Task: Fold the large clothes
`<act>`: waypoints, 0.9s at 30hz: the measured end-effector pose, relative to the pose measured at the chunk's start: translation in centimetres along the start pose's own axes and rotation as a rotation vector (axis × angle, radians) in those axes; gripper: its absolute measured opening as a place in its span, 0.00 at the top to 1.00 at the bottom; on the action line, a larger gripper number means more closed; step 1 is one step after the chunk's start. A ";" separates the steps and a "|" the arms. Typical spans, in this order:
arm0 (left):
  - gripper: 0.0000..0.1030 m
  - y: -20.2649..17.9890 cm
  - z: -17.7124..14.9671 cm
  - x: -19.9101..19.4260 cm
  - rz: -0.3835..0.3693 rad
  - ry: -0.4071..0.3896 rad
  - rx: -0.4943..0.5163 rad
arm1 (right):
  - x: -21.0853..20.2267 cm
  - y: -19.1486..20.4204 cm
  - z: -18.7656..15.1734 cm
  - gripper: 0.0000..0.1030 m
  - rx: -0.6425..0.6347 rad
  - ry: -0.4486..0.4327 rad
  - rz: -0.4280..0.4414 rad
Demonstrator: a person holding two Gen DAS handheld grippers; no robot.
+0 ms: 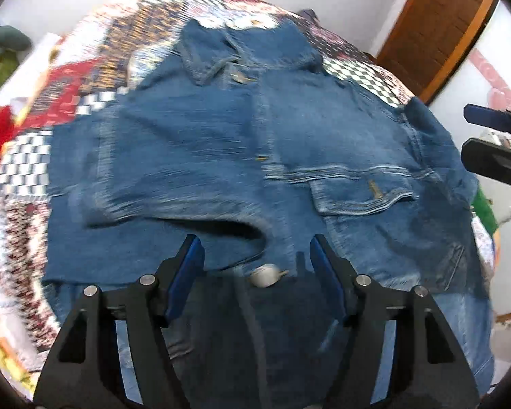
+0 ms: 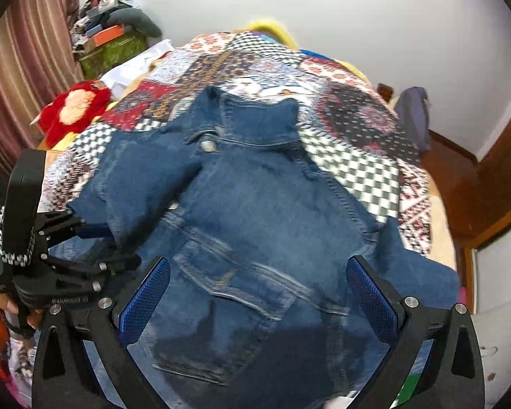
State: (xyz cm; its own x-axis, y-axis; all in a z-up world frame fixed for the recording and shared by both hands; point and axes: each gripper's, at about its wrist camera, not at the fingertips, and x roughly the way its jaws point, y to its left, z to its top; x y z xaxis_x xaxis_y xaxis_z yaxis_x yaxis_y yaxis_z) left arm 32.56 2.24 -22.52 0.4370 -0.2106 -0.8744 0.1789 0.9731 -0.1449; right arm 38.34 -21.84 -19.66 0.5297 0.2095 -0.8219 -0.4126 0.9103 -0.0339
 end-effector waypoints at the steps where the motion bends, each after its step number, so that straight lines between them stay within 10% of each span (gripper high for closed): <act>1: 0.37 0.6 -0.4 -0.7 0.017 -0.011 -0.005 | 0.0 0.7 0.3 0.00 -0.005 0.002 0.029; 15: 0.15 14.6 -6.0 -8.1 0.270 -0.157 -0.270 | 4.2 16.6 5.3 0.00 -0.300 0.028 0.178; 27: 0.15 20.8 -7.2 -4.2 0.256 -0.101 -0.368 | 16.8 24.0 6.9 0.15 -0.410 0.230 0.095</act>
State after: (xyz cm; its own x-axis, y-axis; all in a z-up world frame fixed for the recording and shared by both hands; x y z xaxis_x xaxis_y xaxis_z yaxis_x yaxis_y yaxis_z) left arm 28.08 24.02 -25.17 0.5137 0.0512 -0.8564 -0.2636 0.9594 -0.1007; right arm 42.47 5.99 -30.36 0.3172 0.1585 -0.9350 -0.7338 0.6656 -0.1361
